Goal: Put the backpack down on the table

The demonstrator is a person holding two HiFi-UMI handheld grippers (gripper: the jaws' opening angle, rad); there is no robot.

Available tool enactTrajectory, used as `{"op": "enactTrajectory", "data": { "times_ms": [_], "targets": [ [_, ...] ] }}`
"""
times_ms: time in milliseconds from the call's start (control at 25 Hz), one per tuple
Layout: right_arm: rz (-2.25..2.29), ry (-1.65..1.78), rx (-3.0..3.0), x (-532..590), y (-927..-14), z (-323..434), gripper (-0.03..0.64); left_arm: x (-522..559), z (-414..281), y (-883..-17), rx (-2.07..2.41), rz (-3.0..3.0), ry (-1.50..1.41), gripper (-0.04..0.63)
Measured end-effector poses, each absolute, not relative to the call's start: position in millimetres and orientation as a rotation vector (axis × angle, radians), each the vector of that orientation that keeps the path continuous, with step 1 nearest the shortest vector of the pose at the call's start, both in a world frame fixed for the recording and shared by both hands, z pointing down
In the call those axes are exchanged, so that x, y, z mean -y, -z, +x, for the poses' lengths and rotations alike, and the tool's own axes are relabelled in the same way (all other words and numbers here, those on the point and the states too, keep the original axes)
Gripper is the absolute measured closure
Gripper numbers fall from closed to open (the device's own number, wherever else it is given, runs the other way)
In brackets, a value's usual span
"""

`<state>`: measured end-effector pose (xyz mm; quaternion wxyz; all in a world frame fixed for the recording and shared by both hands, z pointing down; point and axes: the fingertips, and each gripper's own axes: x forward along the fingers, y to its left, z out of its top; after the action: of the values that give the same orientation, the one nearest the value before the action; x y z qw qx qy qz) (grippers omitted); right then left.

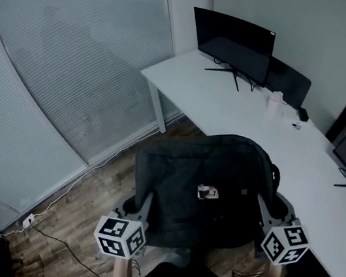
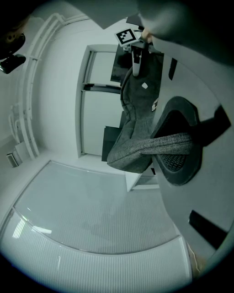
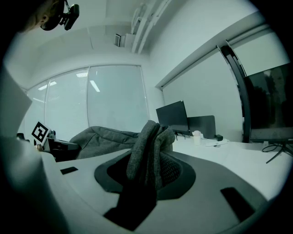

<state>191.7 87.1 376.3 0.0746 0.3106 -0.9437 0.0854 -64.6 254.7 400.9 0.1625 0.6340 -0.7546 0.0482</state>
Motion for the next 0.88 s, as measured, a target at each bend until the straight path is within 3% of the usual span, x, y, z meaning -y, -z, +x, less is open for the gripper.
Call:
{"op": "enactTrajectory", "data": {
  "times_ms": [880],
  "targets": [
    [1.07,-0.267,2.807,29.5,-374.1,81.7,0.492,-112.7,-193.5,-402.8,2.059,1.914,-0.122,0.549]
  ]
}}
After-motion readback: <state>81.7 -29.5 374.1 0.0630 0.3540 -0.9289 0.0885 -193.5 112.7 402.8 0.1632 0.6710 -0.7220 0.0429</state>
